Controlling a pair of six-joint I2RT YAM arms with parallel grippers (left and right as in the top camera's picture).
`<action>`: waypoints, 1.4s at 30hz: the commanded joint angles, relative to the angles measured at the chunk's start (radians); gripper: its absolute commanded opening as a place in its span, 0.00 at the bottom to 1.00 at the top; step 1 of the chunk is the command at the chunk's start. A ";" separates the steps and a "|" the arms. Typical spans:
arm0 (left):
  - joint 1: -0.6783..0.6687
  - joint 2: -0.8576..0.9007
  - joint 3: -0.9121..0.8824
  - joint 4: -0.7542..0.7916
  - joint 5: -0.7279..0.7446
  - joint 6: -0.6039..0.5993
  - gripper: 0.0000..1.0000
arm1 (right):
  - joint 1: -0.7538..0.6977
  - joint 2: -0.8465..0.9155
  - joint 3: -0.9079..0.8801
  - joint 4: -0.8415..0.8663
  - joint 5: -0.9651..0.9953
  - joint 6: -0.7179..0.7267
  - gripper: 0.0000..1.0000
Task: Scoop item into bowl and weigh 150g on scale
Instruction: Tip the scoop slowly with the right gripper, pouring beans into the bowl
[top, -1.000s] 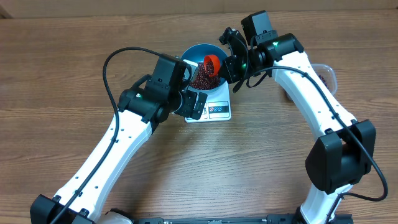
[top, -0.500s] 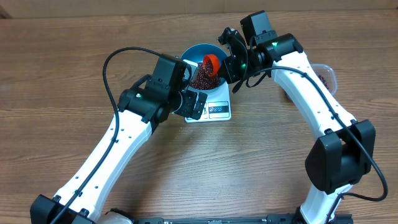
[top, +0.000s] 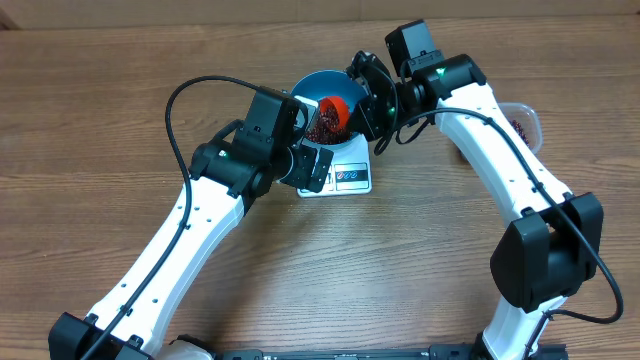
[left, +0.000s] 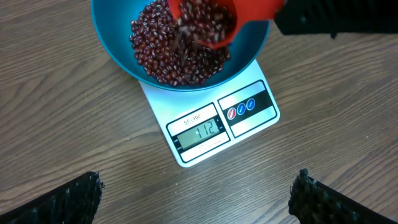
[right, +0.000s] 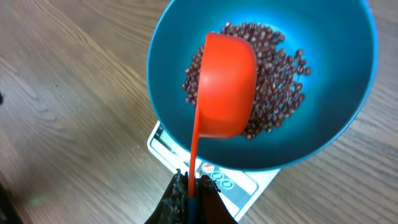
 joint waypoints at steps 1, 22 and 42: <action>-0.001 -0.010 -0.003 0.003 0.010 0.018 0.99 | 0.003 -0.009 0.032 0.011 0.019 0.019 0.04; -0.001 -0.010 -0.003 0.003 0.010 0.019 1.00 | 0.003 -0.009 0.032 0.019 0.079 0.097 0.04; -0.001 -0.010 -0.003 0.003 0.010 0.019 1.00 | 0.003 -0.009 0.032 0.019 0.082 0.113 0.04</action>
